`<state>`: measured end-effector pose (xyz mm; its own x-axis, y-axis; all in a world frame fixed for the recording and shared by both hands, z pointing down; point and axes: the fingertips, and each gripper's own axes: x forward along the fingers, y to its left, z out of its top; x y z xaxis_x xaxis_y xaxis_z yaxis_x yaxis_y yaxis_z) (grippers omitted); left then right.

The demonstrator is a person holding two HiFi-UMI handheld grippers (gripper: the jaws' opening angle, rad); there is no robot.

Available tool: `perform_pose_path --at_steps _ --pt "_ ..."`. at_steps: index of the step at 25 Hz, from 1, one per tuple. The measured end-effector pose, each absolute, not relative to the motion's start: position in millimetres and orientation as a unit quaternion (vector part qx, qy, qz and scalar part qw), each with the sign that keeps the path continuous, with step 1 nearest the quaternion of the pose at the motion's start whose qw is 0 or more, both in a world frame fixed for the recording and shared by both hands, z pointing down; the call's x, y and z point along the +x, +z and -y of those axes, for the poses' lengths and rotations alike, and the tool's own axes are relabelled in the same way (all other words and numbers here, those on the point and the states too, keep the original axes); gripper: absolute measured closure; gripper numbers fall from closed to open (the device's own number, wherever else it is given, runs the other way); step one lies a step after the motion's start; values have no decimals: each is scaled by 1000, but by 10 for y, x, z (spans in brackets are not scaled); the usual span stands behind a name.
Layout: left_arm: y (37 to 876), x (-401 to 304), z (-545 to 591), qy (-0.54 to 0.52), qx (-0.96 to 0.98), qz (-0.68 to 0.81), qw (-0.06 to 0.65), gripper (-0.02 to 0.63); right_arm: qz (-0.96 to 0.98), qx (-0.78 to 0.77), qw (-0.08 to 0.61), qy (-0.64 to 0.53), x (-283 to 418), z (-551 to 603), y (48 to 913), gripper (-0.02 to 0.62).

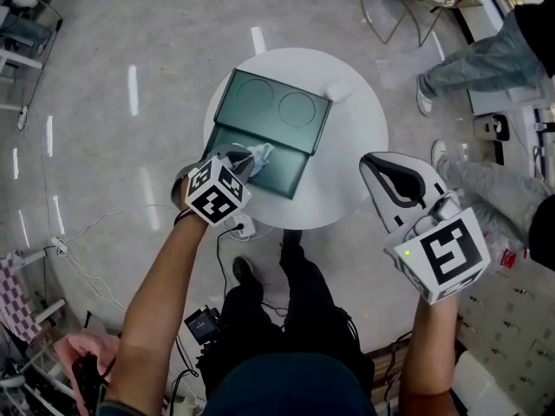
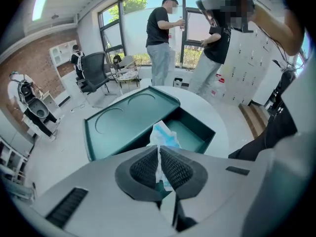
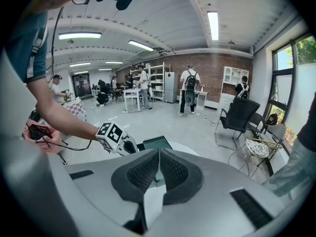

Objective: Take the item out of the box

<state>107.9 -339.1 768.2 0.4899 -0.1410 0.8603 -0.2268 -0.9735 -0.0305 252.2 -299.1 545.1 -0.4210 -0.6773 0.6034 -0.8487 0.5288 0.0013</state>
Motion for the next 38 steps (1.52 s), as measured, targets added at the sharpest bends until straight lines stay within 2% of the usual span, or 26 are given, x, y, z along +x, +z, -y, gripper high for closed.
perform_pose_path --at_steps 14,24,29,38 --pt "5863 516 3518 387 902 193 -6 574 846 456 257 97 1933 2938 4636 555" --pt "4536 119 3206 301 925 225 -49 574 854 456 246 53 1574 2652 4086 555" --pt "4058 -167 2951 276 928 238 -73 574 856 454 246 33 1338 2460 3857 555" --pt "3321 -241 2689 217 940 248 -83 574 866 446 227 -4 1217 2366 3331 555"
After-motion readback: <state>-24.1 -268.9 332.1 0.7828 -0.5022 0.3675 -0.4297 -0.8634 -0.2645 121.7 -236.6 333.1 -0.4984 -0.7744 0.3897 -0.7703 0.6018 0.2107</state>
